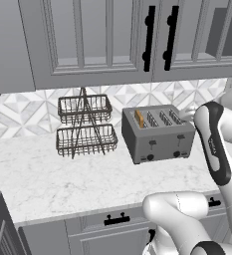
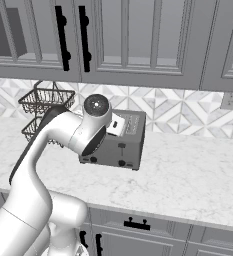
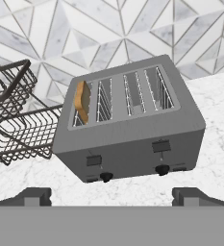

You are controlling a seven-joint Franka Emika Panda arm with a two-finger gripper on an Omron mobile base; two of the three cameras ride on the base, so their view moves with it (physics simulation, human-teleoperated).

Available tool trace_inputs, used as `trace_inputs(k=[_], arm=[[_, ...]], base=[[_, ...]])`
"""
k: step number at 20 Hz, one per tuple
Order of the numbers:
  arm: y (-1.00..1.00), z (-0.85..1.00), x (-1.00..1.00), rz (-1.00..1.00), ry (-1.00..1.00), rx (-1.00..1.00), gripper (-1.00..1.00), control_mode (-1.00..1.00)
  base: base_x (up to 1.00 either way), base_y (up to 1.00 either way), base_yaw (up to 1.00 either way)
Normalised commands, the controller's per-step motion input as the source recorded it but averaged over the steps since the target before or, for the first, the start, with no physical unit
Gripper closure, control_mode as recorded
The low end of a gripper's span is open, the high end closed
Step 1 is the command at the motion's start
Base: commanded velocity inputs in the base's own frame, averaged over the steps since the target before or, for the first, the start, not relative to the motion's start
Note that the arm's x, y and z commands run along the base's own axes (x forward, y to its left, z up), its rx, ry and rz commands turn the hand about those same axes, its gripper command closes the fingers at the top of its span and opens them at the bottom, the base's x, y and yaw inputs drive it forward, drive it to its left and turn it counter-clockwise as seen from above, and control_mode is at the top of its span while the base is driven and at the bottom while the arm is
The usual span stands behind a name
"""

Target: Start the toaster. Once the lever pops up, take the bread to the plate on the dining counter.

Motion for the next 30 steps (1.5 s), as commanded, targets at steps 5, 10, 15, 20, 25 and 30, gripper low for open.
trace_inputs(k=[5, 10, 15, 20, 25, 30], arm=[[0.0, 0.0, 0.0, 0.0, 0.0, 0.0, -1.0, -1.0], [0.0, 0.0, 0.0, 0.0, 0.0, 0.0, -1.0, -1.0], [0.0, 0.0, 0.0, 0.0, 0.0, 0.0, -1.0, -1.0], [0.0, 0.0, 0.0, 0.0, 0.0, 0.0, -1.0, -1.0], [0.0, 0.0, 0.0, 0.0, 0.0, 0.0, -1.0, -1.0], [0.0, 0.0, 0.0, 0.0, 0.0, 0.0, -1.0, -1.0]], base=[[0.0, 0.0, 0.0], [0.0, 0.0, 0.0], [0.0, 0.0, 0.0], [0.0, 0.0, 0.0], [0.0, 0.0, 0.0], [0.0, 0.0, 0.0]])
